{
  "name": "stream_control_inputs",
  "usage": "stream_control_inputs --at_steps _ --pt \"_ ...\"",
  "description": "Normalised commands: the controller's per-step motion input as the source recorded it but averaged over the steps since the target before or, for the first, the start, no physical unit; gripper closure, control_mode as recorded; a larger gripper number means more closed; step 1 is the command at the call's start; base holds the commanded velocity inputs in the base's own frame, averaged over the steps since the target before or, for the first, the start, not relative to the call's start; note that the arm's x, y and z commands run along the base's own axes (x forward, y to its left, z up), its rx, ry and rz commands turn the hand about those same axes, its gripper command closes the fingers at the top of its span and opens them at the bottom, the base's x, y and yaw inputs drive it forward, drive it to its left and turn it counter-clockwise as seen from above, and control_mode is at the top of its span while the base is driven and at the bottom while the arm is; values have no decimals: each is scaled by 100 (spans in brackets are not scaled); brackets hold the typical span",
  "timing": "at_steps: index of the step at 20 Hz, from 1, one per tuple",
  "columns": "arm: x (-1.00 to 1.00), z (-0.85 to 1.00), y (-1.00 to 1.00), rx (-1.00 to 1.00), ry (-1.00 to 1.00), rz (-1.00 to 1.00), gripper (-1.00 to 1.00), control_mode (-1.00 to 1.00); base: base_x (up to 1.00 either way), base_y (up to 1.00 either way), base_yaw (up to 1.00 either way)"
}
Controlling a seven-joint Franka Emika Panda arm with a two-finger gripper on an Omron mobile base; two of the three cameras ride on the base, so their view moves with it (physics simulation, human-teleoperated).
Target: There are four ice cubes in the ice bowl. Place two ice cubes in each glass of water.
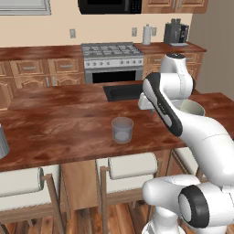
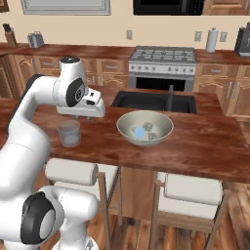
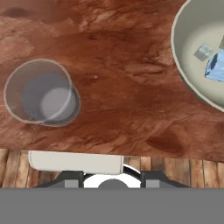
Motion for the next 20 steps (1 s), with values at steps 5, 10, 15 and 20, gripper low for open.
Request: stream_control_inputs --at_steps 5,10,15,20 --pt "0 0 -20 1 0 0 -100 -100 0 0 0" --pt "0 -2 -50 4 0 -1 -100 -100 0 0 0" --pt "4 -10 -51 2 3 -5 -100 -100 0 0 0" --pt "17 -18 -42 0 3 -2 -100 -100 0 0 0"
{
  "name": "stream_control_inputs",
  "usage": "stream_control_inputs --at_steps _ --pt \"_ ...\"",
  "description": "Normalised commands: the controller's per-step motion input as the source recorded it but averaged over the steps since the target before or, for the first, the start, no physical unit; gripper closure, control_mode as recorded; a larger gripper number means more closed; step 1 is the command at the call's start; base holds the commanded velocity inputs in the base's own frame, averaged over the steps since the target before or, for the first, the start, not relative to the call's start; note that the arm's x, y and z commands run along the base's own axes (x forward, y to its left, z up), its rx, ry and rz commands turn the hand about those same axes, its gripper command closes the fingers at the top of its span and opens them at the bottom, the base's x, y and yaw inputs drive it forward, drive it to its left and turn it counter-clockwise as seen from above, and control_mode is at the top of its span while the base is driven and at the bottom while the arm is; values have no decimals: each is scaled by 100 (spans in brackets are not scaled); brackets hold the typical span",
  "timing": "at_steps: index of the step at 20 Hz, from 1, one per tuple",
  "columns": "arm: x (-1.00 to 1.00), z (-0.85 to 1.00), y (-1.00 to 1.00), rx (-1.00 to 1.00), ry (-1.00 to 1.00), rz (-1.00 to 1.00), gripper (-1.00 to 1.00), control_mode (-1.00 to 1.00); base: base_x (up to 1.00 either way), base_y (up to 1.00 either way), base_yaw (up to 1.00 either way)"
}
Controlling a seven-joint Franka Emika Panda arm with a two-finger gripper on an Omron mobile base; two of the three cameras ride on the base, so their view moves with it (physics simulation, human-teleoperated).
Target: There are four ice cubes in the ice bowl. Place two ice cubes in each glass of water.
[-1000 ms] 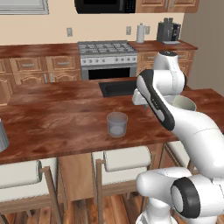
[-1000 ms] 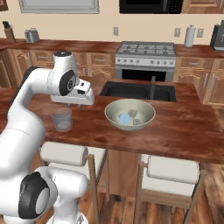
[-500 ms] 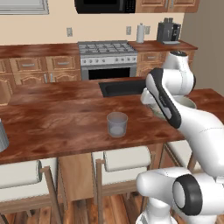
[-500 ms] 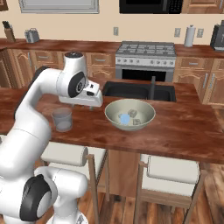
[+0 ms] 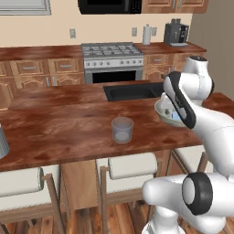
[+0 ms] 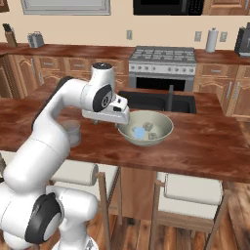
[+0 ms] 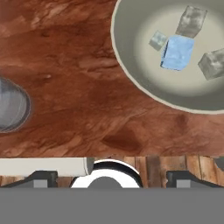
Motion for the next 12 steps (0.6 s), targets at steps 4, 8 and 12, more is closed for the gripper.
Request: stream_control_inputs --at_steps 4,8,12 --pt "23 -22 -38 0 1 0 -100 -100 0 0 0" --pt "24 -15 -23 0 1 0 -100 -100 0 0 0" --pt "26 -16 -19 0 3 0 -100 -100 0 0 0"
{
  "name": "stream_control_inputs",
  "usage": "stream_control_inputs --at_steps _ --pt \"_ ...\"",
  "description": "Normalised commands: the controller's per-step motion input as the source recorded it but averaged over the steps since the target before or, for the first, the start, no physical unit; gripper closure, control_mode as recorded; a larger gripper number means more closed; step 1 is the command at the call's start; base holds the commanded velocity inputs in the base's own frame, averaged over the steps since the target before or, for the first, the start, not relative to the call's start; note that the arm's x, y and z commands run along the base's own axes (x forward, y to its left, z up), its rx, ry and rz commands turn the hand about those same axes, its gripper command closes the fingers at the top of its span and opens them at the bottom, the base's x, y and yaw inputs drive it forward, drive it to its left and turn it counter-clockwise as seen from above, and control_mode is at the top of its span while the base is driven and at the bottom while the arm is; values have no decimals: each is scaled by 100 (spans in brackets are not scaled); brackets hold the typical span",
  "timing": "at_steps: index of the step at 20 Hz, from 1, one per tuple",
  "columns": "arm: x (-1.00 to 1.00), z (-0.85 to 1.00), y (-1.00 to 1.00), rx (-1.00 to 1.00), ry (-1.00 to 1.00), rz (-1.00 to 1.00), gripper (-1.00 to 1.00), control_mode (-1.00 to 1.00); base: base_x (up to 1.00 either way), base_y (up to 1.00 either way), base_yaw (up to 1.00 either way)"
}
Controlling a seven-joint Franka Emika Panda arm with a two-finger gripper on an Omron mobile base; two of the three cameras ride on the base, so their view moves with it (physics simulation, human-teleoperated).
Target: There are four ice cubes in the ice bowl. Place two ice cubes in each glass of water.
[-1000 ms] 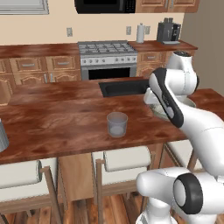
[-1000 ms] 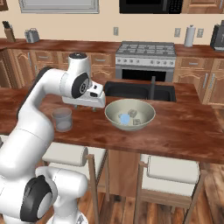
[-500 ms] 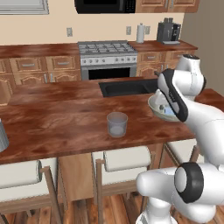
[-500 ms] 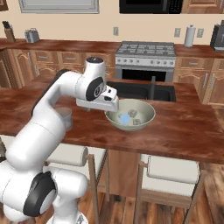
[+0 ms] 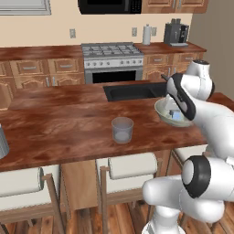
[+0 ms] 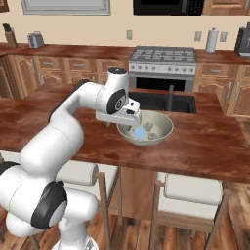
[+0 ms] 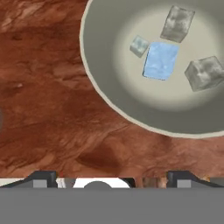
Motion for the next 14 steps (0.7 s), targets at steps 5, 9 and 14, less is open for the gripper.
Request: stream_control_inputs --at_steps 5,9,14 --pt "29 -20 -17 0 5 -1 -100 -100 0 0 0" --pt "33 -18 -19 0 5 -2 -100 -100 0 0 0" --pt "34 -16 -21 0 6 -4 -100 -100 0 0 0"
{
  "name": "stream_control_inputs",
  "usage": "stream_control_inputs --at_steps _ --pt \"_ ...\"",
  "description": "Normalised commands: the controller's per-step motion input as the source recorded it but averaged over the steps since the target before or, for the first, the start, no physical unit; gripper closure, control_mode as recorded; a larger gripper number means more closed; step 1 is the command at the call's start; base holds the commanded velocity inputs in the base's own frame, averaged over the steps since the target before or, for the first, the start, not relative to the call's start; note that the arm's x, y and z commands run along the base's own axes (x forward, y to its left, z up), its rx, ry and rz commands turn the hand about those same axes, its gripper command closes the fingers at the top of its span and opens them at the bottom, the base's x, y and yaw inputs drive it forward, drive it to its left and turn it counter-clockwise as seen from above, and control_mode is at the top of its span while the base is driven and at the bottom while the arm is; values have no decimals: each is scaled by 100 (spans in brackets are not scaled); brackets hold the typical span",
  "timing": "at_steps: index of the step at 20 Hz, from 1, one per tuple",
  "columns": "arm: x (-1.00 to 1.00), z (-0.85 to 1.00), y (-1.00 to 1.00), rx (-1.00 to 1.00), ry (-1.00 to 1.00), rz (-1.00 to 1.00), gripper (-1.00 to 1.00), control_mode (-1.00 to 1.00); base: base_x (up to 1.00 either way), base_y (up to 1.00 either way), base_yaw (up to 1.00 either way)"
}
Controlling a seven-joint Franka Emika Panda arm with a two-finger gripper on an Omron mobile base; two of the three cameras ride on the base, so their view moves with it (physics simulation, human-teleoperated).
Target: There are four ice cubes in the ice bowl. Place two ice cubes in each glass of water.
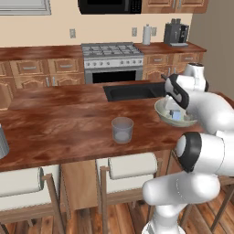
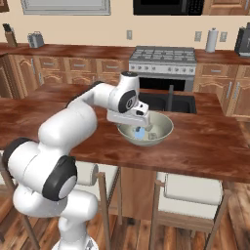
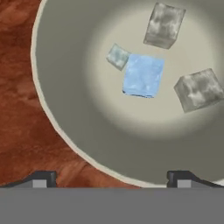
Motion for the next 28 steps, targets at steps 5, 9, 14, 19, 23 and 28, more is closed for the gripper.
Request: stream_control_inputs --at_steps 5,9,14,19,23,28 --pt "36 -24 -16 0 8 -4 -100 -100 0 0 0" --pt "31 -23 -11 0 6 -4 -100 -100 0 0 0" --pt "26 -19 -11 0 3 -4 -100 -100 0 0 0" --pt "11 -25 -7 0 1 -3 -100 -100 0 0 0" --pt "12 -22 0 0 0 -2 -100 -100 0 0 0" --pt "20 -12 0 0 0 -2 -100 -100 0 0 0"
